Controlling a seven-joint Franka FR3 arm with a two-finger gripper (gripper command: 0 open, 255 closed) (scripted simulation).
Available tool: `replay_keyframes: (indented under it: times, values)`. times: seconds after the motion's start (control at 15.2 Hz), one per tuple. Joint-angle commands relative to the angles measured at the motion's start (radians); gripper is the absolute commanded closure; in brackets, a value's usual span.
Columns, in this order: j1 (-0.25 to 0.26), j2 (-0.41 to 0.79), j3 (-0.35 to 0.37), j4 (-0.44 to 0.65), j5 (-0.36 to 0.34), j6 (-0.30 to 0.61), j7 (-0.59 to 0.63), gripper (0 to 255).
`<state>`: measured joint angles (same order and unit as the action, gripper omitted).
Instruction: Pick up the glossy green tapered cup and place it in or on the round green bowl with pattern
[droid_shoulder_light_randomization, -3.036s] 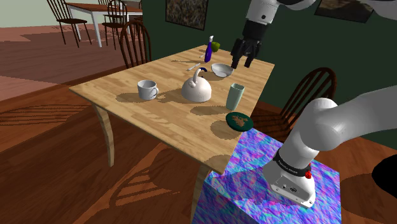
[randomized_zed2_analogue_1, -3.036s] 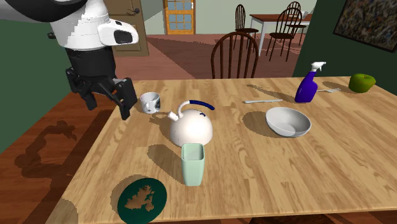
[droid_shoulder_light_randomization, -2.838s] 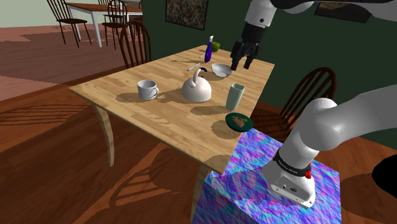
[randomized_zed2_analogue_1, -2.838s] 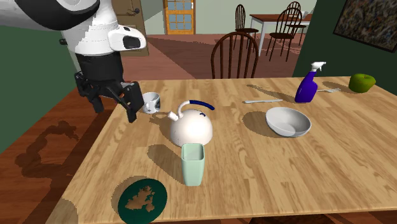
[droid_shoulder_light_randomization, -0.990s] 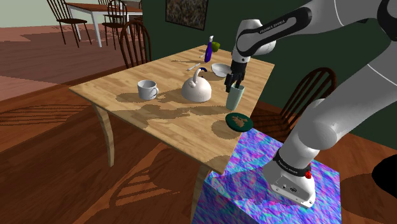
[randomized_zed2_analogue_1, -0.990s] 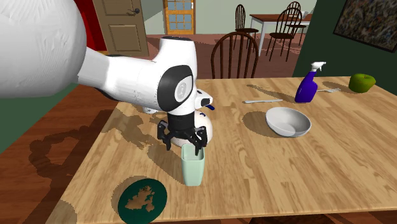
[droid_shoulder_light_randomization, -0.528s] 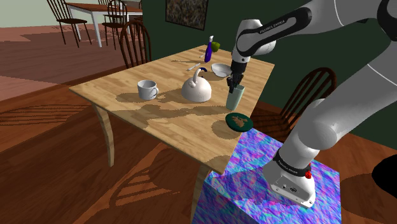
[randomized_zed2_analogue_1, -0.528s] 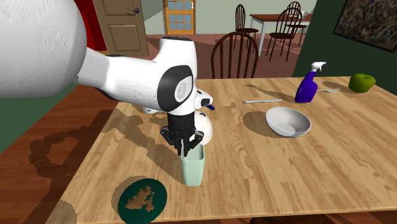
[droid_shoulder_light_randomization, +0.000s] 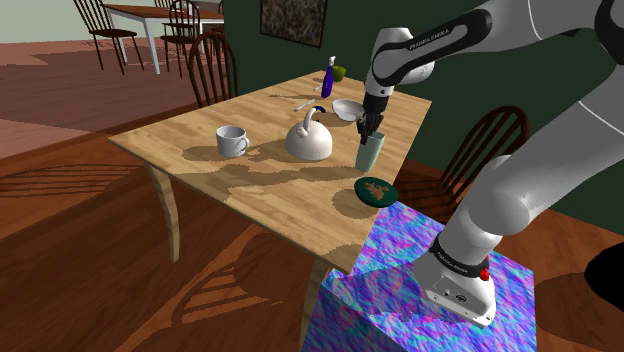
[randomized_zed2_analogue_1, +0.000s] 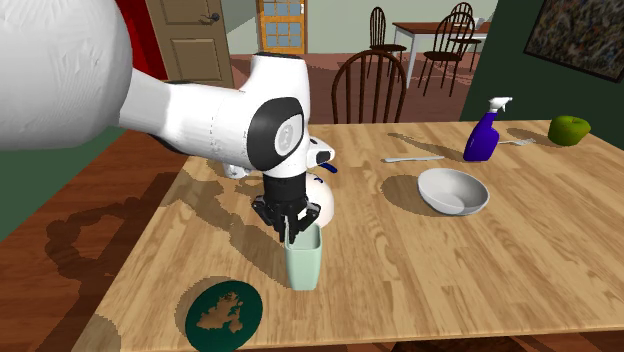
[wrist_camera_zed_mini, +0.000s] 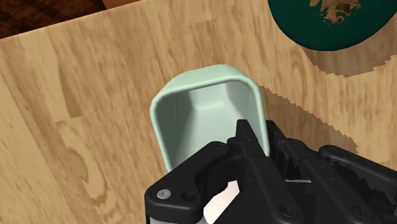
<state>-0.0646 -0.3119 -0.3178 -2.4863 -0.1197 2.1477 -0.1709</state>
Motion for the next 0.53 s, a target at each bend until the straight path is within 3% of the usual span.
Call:
replay_keyframes:
  times: [0.0, 0.46]
  values:
    - [-0.001, -0.015, 0.004, 0.012, -0.002, -0.026, 0.003, 255]
    - [-0.001, -0.056, 0.015, 0.074, -0.004, -0.129, 0.007, 255]
